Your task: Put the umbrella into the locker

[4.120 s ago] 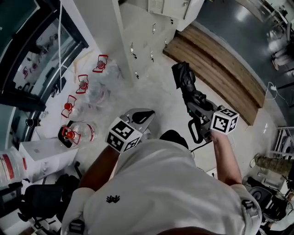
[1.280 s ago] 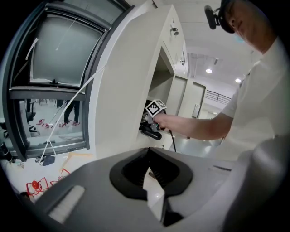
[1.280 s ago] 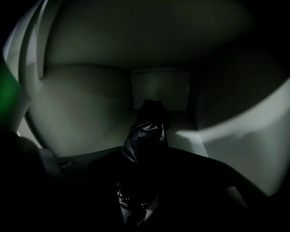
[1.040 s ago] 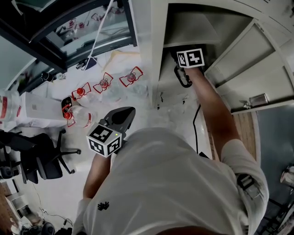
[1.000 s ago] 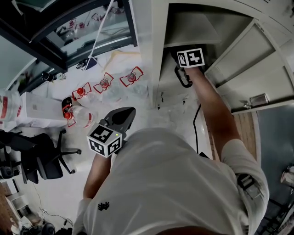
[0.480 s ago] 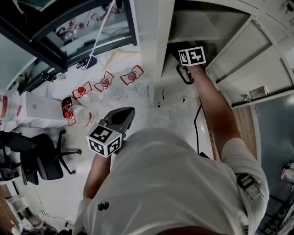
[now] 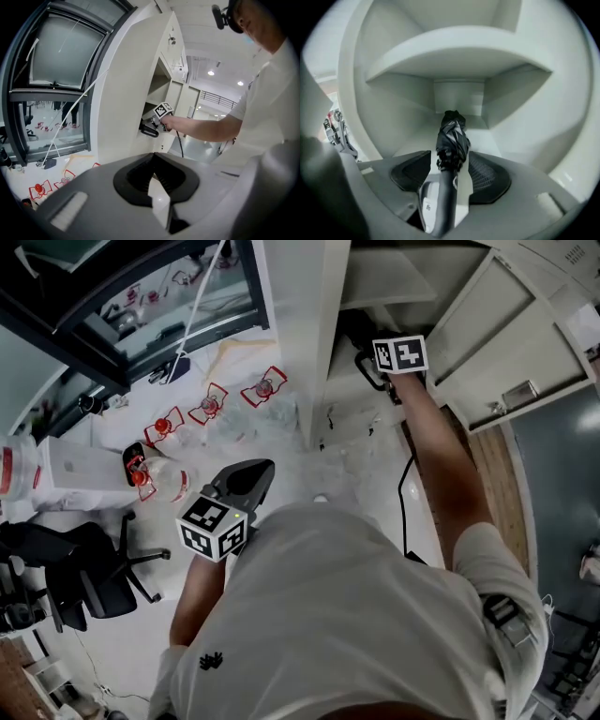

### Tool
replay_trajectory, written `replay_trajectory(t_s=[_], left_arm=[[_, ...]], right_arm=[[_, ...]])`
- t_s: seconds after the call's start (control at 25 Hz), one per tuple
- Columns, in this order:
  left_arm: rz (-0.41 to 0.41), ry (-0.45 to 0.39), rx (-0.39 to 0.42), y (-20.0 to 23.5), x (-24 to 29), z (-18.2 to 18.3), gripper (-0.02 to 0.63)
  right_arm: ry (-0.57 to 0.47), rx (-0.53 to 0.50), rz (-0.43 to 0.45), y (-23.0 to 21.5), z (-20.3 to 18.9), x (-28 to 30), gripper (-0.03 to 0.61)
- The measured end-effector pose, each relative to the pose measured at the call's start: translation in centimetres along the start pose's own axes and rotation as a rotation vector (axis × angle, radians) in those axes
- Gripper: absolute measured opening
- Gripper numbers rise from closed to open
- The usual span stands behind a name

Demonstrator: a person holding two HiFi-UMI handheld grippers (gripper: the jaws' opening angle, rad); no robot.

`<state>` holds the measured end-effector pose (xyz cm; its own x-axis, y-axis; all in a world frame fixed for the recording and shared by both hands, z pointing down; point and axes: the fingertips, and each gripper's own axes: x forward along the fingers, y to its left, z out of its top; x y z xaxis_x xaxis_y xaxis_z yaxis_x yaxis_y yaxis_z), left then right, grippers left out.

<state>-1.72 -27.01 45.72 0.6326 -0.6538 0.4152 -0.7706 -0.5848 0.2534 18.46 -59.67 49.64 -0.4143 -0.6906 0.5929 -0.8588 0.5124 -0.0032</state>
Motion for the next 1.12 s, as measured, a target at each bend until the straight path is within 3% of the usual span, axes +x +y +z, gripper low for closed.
replay_trajectory(t_s=[0.44,0.8,1.12], left_arm=[[-0.094,0.015,0.028,-2.0,-4.0,-2.0,0.057],[-0.133,0.001,0.038,-2.9,-8.7,-4.5,0.057],[-0.151,-0.019,0.032,-3.5,-13.4,-6.8,0.057]], right_arm=[[-0.040,0.038,-0.087,1.9,-2.2,-7.2,0.242],[-0.072,0.052,-0.104,6.4,-4.3,-12.4,0.239],[-0.129,0.093,-0.095,11.6,-6.6,-17.5,0.174]])
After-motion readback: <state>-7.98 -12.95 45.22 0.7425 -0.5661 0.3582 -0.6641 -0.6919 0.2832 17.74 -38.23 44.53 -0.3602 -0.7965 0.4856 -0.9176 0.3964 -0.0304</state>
